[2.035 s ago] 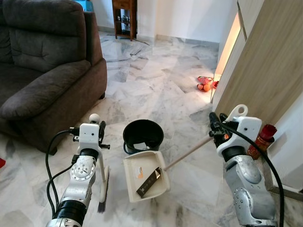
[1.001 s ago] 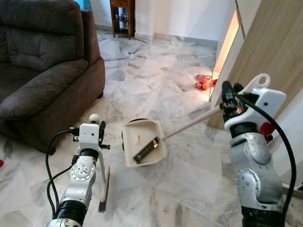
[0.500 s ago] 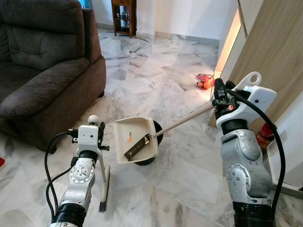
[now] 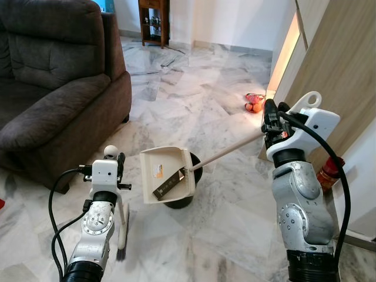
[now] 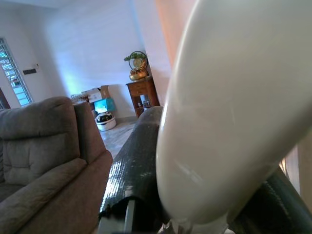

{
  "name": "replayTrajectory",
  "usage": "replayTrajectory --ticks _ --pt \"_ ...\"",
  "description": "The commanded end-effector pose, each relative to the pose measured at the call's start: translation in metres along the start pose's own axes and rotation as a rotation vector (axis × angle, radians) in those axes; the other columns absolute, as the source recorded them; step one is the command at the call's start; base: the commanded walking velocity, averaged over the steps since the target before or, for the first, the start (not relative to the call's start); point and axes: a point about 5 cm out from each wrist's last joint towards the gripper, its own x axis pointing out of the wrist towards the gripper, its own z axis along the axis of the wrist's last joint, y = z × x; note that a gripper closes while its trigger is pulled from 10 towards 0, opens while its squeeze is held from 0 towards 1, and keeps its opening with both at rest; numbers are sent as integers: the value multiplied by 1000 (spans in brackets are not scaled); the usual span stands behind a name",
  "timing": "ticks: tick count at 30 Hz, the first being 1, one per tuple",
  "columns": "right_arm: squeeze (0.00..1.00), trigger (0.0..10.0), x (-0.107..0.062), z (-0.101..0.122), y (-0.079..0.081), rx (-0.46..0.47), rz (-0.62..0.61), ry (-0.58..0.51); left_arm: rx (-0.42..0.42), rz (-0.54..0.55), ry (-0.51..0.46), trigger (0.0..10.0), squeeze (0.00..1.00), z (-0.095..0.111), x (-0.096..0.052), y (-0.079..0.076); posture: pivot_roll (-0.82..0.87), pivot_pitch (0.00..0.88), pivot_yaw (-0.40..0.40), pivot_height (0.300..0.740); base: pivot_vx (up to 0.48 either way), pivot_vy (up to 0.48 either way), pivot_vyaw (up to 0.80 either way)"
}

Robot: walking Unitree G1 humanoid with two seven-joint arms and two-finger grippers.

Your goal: Sweep floor

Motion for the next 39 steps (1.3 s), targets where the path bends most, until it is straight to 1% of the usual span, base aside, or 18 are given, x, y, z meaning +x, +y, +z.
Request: replayTrajectory --ticks 1,17,39 --pt "0 10000 6 15 7 14 29 -82 28 -3 -71 10000 0 14 7 0 -8 0 -34 740 311 0 0" --pt "0 10000 7 14 10 16 34 -79 22 -15 -51 10000 0 11 5 -2 -7 0 -35 740 325 0 0" --pt "0 10000 6 13 15 31 42 -81 21 -16 -53 10000 0 12 5 -3 -4 0 -34 740 328 0 0"
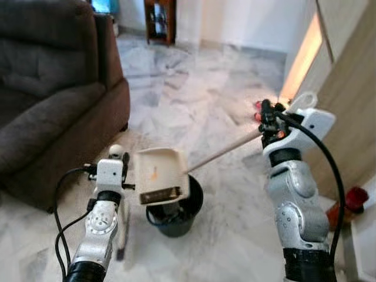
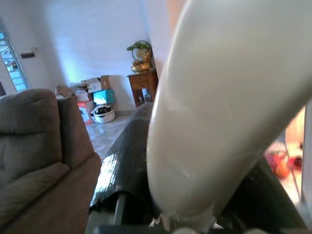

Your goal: Sweep floor

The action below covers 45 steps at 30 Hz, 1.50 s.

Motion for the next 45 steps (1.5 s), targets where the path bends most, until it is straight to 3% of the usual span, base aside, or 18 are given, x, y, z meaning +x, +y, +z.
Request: replayTrajectory --ticks 1,11,19,23,33,45 --pt "0 10000 3 18 12 35 44 -94 29 8 -42 10000 0 9 5 5 -4 0 -34 740 326 0 0" --pt "0 10000 2 18 15 21 54 -96 29 3 -53 10000 0 10 4 4 -3 0 -35 740 166 0 0" --pt "0 10000 -1 16 30 3 95 -107 24 -10 -47 10000 0 9 3 2 -2 0 -35 740 0 0 0" --pt "0 10000 -5 14 40 -64 139 -127 24 -12 -45 10000 0 9 2 1 -4 0 -32 740 0 0 0" --pt "0 10000 -8 19 49 -104 156 -185 22 -21 -46 10000 0 9 2 0 -4 0 -30 740 0 0 0" --pt "0 10000 -26 0 76 -329 311 -226 18 -29 -46 10000 0 9 1 -1 -9 0 -29 740 0 0 0"
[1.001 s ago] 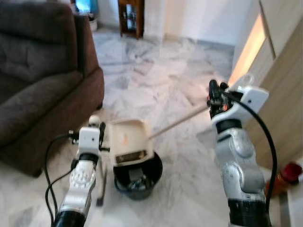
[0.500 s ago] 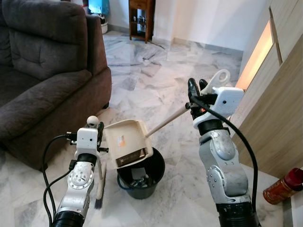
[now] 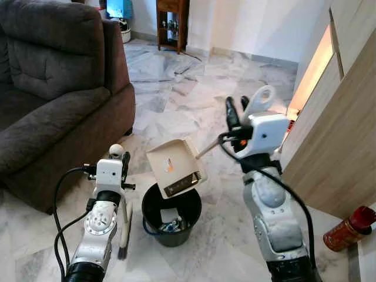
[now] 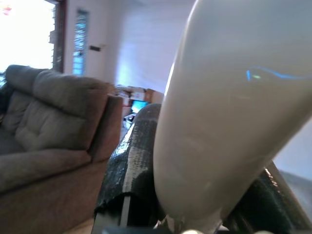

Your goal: Sweep floor

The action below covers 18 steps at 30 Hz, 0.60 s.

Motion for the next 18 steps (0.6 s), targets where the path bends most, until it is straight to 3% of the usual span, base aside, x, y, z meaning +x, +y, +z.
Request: replayTrajectory --ticks 1,7,18 --pt "0 10000 1 17 6 -28 24 -112 9 -9 -40 10000 0 8 3 -1 -9 0 -29 740 0 0 0" --pt "0 10000 -5 10 14 -42 45 -95 7 -12 -39 10000 0 8 2 -1 -7 0 -29 740 0 0 0" --pt "0 10000 -9 7 15 -101 3 -106 4 -7 -41 10000 0 8 3 -1 -7 0 -32 740 0 0 0"
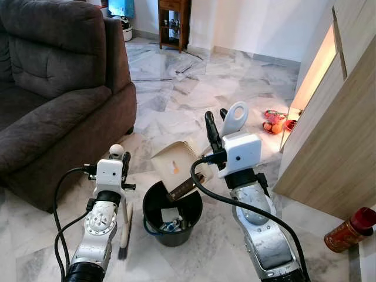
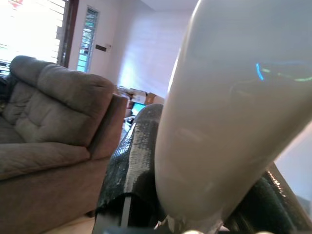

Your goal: Sweep floor

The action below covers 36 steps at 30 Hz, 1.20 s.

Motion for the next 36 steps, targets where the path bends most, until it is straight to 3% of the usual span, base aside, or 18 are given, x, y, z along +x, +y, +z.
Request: replayTrajectory --ticks 1,19,24,36 --pt "0 10000 2 11 0 -12 -8 -77 4 -4 -41 10000 0 8 3 -1 -7 0 -32 740 0 0 0" --pt "0 10000 3 11 2 -72 6 -94 6 0 -43 10000 0 9 5 1 -6 0 -35 740 0 0 0" --pt "0 10000 7 13 -7 -112 -42 -100 5 2 -45 10000 0 10 5 1 -6 0 -35 740 0 0 0" --pt "0 10000 18 12 -51 -233 -199 -109 2 1 -48 10000 0 10 6 0 -13 0 -35 740 0 0 0"
